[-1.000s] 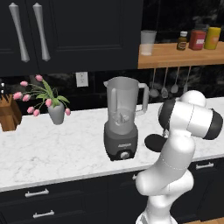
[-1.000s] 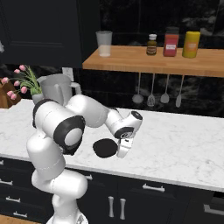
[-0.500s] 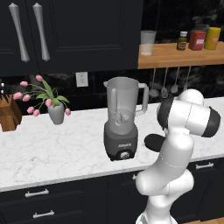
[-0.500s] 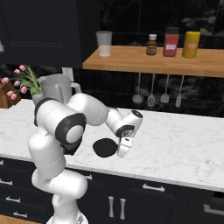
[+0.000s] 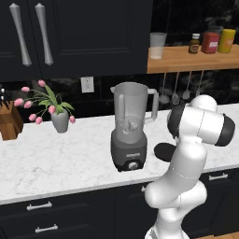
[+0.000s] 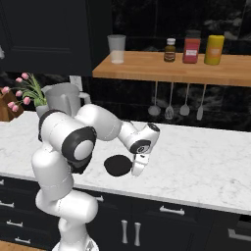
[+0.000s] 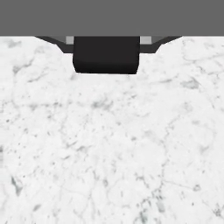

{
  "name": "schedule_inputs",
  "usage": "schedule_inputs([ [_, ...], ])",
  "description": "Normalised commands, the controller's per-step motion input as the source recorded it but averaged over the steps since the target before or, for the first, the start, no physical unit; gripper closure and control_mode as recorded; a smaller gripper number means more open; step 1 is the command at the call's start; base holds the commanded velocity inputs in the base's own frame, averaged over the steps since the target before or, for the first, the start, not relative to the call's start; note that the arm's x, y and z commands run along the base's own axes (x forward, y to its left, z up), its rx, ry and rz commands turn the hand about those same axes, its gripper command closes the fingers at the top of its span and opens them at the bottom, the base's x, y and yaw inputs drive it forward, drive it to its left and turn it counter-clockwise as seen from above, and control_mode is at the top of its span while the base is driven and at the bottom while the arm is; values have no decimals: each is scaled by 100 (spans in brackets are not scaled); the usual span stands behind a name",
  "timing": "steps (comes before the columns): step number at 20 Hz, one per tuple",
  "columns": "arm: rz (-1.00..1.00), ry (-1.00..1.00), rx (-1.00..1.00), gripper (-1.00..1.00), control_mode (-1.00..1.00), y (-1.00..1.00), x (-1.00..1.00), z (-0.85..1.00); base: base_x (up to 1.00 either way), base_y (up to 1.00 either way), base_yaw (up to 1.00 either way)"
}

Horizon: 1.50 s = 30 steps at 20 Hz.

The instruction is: Close the lid blender by securely placing the lid on top.

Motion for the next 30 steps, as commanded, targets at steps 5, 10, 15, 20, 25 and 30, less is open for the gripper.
schedule_inputs([
  [5,-3,-1,0,100,-100,6,0,6,0,0,0],
  [10,-7,-15,0,100,-100,0,-6,45,0,0,0],
  [15,-10,-21,1,100,-100,0,-8,94,0,0,0],
  [20,-11,-15,6,100,-100,0,-3,100,0,0,0],
  [25,-13,-7,9,100,-100,0,0,100,0,0,0],
  [30,-12,-5,9,100,-100,0,-3,100,0,0,0],
])
